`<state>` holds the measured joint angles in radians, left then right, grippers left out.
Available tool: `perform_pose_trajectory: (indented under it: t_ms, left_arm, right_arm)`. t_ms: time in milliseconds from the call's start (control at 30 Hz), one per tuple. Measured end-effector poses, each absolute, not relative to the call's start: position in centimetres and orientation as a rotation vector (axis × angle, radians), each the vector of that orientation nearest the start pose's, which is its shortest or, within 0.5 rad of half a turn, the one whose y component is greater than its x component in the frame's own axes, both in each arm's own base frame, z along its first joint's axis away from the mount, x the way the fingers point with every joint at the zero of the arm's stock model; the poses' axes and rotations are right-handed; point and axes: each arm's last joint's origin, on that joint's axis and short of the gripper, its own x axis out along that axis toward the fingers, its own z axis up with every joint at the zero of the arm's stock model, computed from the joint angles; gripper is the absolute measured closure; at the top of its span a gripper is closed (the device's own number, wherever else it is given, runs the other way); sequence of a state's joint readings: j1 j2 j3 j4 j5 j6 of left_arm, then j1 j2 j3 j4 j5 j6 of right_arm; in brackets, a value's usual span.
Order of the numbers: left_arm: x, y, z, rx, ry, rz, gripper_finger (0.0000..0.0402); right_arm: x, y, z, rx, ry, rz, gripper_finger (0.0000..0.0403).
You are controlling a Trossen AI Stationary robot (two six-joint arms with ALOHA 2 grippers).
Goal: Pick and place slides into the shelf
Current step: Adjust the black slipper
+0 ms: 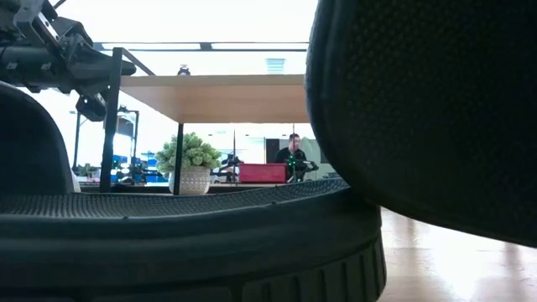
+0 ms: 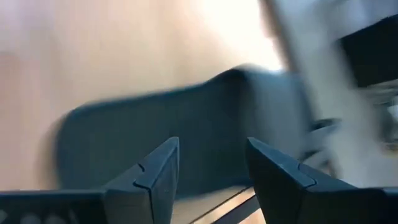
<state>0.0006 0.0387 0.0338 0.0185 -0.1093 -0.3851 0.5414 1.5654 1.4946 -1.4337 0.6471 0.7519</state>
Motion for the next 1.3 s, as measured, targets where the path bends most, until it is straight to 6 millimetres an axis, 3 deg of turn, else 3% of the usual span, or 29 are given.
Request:
perform_pose_trajectory:
  t_ms: [233,433,633,967,1300]
  left_arm:
    - [9.8,0.3,17.4,-0.385,-0.034,0.106,0.0395]
    - [9.8,0.3,17.4,-0.385,-0.034,0.106,0.0395]
    - [9.8,0.3,17.4,-0.385,-0.032,0.106,0.0395]
    - [9.8,0.3,17.4,-0.385,-0.033,0.106,0.0395]
    - [9.8,0.3,17.4,-0.385,-0.034,0.105,0.0395]
  right_arm:
    - [23.6,15.6,31.7,0.170,1.223,-0.332,0.0236]
    - [22.6,18.6,30.8,0.377,1.253,-0.329,0.0243]
    - [22.2,22.5,29.6,0.693,1.208,-0.335,0.0243]
    - [23.9,29.1,26.0,1.161,1.119,-0.344,0.0243]
    - [25.8,35.3,22.4,1.404,1.038,-0.335,0.0246]
